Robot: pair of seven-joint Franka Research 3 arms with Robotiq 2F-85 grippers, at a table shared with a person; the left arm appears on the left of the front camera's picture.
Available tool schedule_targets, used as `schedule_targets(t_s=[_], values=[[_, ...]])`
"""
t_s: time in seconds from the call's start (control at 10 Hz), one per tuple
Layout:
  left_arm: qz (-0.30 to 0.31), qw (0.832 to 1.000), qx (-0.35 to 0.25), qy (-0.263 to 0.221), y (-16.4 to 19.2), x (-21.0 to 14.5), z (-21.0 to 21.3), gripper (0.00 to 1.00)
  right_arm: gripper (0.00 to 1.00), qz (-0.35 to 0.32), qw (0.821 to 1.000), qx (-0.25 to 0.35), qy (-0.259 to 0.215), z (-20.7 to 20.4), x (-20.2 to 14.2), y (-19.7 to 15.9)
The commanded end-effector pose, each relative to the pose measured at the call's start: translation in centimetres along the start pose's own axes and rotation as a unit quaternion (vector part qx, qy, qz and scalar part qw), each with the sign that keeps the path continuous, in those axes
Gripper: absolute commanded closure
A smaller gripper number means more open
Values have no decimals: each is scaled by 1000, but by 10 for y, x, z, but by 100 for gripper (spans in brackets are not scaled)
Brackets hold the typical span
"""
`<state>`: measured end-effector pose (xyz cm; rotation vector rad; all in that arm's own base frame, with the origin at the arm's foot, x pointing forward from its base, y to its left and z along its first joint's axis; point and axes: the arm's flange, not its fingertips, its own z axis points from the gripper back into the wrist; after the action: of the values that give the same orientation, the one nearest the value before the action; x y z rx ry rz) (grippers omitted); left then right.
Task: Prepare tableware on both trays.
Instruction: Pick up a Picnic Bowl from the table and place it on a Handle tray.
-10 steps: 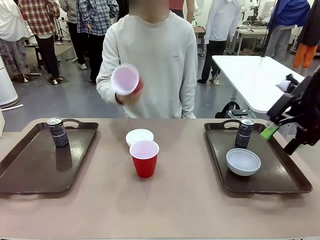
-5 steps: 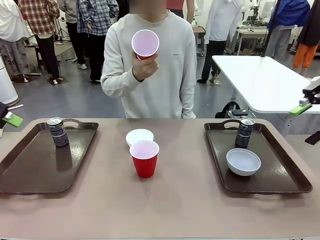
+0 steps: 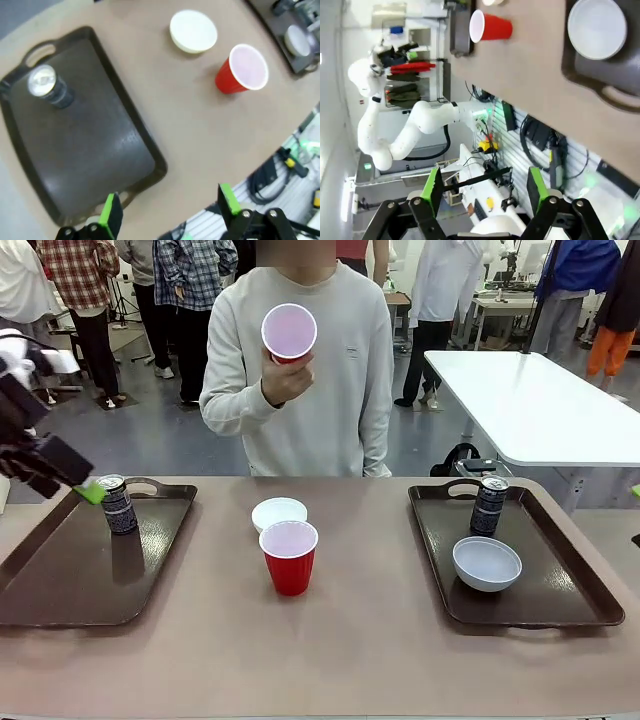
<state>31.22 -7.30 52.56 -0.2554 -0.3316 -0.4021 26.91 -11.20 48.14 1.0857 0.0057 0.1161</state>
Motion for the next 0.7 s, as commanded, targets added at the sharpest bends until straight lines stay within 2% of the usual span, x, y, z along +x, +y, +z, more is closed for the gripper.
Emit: schedule_targets(t_s=[0.0,0.2,0.3,0.4,0.5,0.6], values=[[9,999,42,0,-23,23,-11,0,12,35,998,50,-3,2,14,-42],[20,997,68,-21,-52,42,-22,0,12,24,999,33,12,-6,20,-49],[20,996,81,-35,-57,50,-26,0,12,27,999,30,-6,-1,2,-39],[8,996,76,-41,-52,45,-22,0,12,27,999,30,-6,-1,2,-39],[-38,998,53,1,-23,5,5,0,12,27,999,30,-6,-1,2,-39],[-58,997,38,34,15,-38,41,0,12,27,999,30,-6,-1,2,-39]])
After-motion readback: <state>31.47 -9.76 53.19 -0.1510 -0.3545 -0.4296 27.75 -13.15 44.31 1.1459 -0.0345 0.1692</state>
